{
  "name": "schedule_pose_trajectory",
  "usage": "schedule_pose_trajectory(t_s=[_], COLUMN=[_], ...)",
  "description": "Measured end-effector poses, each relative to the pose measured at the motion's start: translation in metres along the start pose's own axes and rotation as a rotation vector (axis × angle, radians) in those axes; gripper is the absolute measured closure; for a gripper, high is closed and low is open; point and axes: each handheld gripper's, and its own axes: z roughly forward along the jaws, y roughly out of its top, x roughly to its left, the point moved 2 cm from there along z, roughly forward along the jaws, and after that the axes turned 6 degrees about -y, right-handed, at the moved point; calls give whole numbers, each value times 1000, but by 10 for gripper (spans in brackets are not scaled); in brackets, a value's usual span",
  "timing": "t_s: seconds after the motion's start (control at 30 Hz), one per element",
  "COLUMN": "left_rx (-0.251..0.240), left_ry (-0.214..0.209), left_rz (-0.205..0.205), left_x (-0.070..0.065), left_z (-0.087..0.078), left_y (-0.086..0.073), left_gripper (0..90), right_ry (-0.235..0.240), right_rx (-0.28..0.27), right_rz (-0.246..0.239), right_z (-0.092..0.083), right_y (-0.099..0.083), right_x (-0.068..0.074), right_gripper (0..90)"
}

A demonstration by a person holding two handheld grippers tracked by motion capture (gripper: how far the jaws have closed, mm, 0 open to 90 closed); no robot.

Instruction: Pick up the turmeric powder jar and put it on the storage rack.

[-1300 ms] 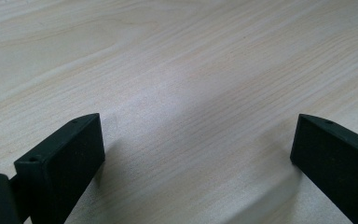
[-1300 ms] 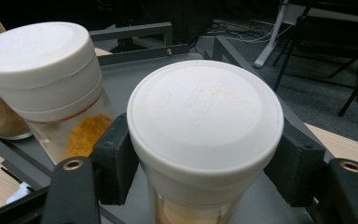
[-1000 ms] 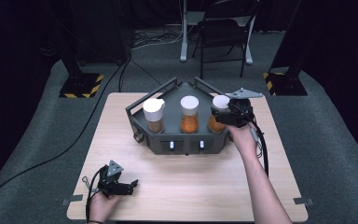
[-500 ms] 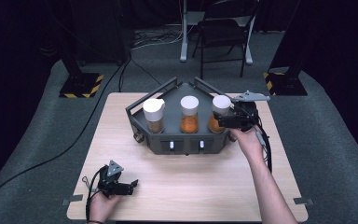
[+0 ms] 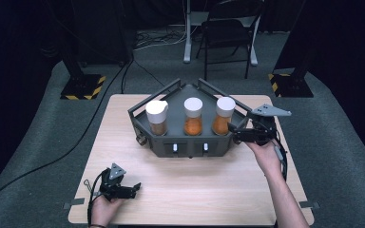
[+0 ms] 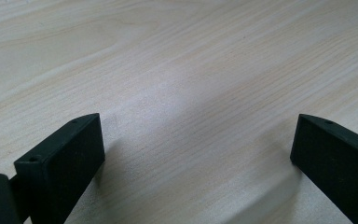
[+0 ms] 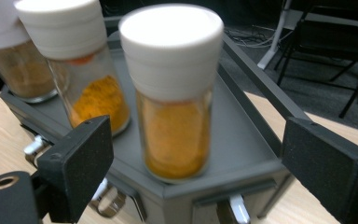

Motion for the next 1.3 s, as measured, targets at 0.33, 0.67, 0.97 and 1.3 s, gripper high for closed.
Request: schedule_pose_trajectory(t_s=[0.33,0.67,0.97,1.3], left_rx=[0,0,1,1], left_ry=[0,1,1,2], left_rz=[0,0,0,0], left_x=[0,0,0,0], left_z=[0,0,0,0], left_y=[0,0,0,0], left_gripper=[25,25,25,25], right_ry=[8,-24,-24,-37], right_rx=[-14,17,34,67], right_rz=[-12,-19,0,4], right_z=[-12,-16,-16,-13], right_y=[-26,-60,-91,-123], right_x=[-8,-12,-15,-14], right_gripper=[77,75,77,82])
